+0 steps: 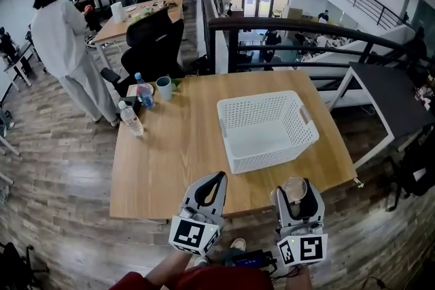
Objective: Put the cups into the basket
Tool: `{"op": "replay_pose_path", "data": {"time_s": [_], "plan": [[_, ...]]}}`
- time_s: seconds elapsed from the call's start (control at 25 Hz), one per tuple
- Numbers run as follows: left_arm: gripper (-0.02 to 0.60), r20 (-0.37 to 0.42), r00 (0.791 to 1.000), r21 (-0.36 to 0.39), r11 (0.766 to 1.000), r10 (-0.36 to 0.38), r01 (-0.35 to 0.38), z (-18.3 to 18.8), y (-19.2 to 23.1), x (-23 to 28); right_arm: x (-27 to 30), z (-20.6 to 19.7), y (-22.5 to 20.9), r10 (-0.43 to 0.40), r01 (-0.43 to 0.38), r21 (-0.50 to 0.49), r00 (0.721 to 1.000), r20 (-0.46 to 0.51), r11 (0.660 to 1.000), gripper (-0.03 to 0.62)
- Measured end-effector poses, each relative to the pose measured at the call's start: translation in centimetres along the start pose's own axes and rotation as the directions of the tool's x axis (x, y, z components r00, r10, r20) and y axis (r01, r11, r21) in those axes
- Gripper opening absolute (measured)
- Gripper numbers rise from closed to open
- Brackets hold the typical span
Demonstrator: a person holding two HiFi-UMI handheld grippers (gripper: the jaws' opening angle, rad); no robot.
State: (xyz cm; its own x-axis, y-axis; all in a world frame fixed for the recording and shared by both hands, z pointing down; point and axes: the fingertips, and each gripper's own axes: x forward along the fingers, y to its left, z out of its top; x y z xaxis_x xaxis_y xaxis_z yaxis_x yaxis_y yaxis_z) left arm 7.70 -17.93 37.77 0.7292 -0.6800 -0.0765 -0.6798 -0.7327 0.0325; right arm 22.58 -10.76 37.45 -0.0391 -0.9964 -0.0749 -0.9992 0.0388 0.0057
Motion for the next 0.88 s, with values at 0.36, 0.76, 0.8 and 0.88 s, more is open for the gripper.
{"op": "replay_pose_path", "data": {"time_s": [0.36,0.76,0.8,0.88], "plan": [[0.006,-0.013,0.998,0.029,0.998,0.062,-0.062,0.1,-0.6,4.3,2.5,-0.1,-4.4,0.071,-0.071,0.021,0.997,0.003,0.997,0.278],[0.006,-0.009,0.996,0.023,0.995,0.092,-0.092,-0.3,1.3,7.0,6.8,0.0,-5.1,0.118,-0.118,0.009,0.993,0.002,0.993,0.278],[0.006,-0.009,0.996,0.022,0.996,0.089,-0.089,-0.4,1.6,7.4,7.3,0.0,-5.0,0.118,-0.118,0.005,0.993,0.001,0.993,0.278],[0.006,-0.007,0.997,0.014,0.996,0.083,-0.083,-0.4,2.3,8.0,8.3,0.1,-4.7,0.121,-0.121,-0.001,0.993,-0.002,0.993,0.278]]}}
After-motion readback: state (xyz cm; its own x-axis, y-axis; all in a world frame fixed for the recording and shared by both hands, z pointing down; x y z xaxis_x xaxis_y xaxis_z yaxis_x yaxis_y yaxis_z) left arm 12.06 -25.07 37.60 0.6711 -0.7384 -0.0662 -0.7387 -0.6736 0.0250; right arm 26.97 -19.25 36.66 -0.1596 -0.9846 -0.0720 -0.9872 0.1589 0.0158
